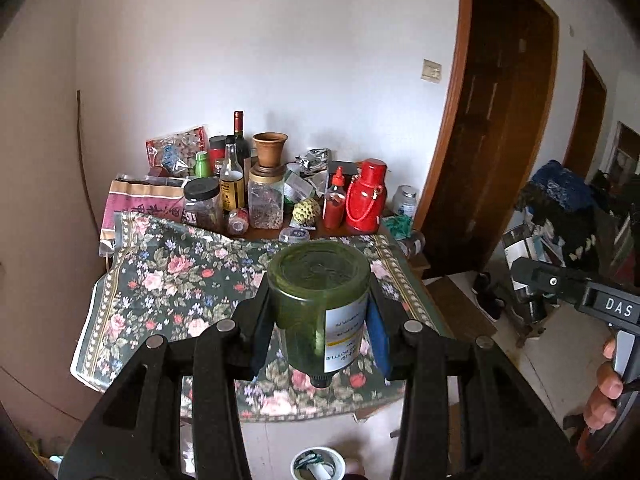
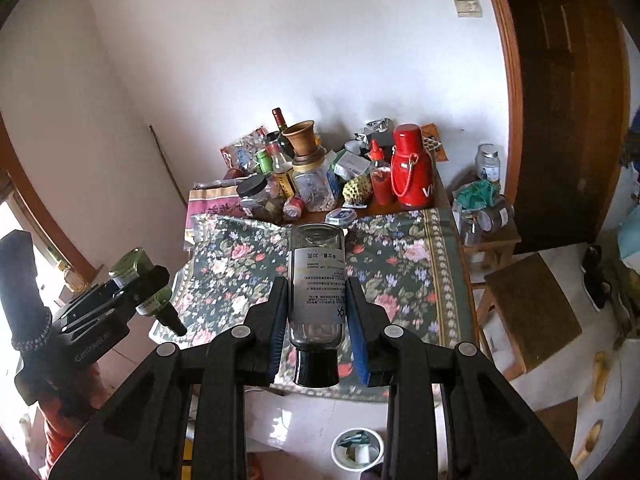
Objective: Collect trash
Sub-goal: 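Carry the bottle with the right tool while the left tool carries the jar toward the bucket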
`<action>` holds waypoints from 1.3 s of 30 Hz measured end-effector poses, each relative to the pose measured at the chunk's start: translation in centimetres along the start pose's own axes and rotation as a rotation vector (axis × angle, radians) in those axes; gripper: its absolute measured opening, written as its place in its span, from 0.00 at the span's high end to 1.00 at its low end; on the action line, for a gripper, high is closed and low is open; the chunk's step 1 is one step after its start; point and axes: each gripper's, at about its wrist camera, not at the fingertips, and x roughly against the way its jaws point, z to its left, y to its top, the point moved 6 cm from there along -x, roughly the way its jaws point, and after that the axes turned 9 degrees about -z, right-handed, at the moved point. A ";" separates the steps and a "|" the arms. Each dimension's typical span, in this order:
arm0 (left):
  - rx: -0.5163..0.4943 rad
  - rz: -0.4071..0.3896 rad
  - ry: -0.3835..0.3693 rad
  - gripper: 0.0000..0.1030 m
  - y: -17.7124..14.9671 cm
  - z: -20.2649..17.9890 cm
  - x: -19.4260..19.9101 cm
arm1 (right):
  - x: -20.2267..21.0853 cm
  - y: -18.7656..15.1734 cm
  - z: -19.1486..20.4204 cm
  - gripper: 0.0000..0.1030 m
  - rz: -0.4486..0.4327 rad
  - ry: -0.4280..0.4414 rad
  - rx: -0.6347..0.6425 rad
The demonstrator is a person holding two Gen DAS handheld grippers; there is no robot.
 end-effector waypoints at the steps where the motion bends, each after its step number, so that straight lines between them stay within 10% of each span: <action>1: -0.002 0.000 -0.011 0.60 -0.4 0.2 1.1 | 0.6 -0.7 0.6 0.75 -0.003 -0.006 -0.009; 20: -0.041 0.097 -0.074 0.60 -11.2 2.9 15.5 | 9.5 -13.9 7.6 0.75 0.085 -0.072 -0.096; 39: 0.014 0.360 -0.034 0.60 -22.1 2.1 6.4 | 2.7 -21.8 1.7 0.75 0.353 -0.077 -0.102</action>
